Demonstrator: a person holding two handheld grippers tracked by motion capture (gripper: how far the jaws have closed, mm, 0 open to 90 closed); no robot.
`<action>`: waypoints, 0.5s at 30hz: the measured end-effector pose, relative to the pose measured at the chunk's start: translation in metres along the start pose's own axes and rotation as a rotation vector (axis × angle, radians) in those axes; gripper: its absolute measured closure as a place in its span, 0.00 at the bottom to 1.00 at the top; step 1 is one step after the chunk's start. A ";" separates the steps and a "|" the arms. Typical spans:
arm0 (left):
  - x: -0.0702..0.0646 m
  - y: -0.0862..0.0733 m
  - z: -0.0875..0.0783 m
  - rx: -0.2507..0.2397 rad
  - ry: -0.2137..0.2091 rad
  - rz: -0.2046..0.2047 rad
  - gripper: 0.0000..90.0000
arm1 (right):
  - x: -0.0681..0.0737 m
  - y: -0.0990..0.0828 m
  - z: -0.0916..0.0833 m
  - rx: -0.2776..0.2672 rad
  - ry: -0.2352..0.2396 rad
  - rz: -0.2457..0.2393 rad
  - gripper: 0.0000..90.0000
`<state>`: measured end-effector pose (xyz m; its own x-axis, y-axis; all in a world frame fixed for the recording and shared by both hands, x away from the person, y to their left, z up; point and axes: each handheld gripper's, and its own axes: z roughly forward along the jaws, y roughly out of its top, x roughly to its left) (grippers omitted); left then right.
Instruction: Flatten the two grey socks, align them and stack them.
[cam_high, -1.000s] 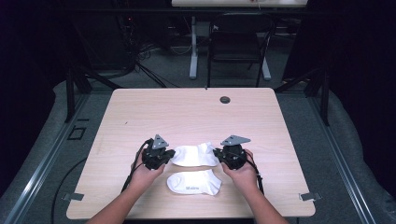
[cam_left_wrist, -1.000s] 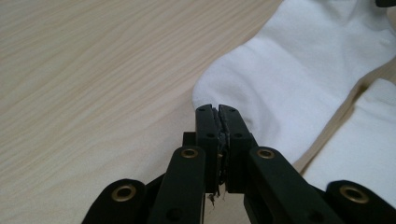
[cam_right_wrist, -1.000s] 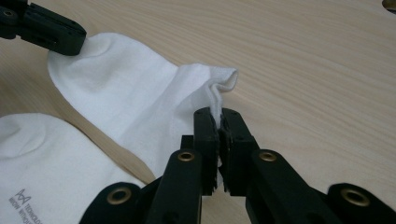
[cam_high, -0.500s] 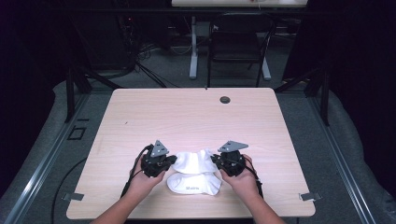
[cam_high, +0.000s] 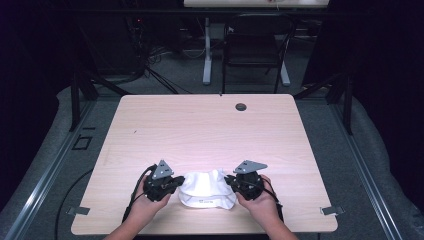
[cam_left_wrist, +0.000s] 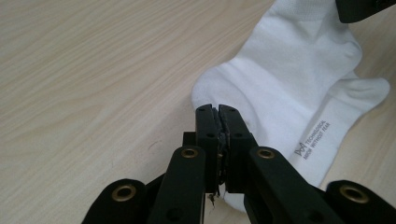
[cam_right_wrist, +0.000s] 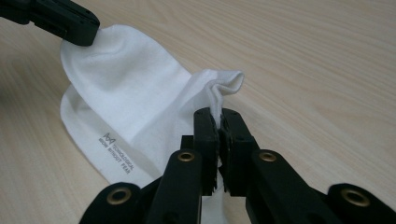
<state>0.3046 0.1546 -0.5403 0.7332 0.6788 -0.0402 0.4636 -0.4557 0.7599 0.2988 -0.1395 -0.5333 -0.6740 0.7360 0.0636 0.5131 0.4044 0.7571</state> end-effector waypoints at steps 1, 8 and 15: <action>-0.001 -0.001 -0.001 -0.001 -0.005 -0.002 0.97 | 0.001 -0.001 0.000 0.000 0.000 -0.002 0.96; -0.007 -0.005 -0.004 -0.003 -0.023 -0.004 0.97 | 0.005 -0.008 -0.004 0.003 0.014 0.013 0.96; -0.012 -0.009 -0.003 0.006 -0.034 -0.001 0.97 | 0.006 -0.013 -0.011 0.008 0.020 0.019 0.96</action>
<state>0.2904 0.1522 -0.5444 0.7491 0.6595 -0.0625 0.4669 -0.4587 0.7561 0.2819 -0.1469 -0.5358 -0.6748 0.7323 0.0911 0.5301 0.3952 0.7502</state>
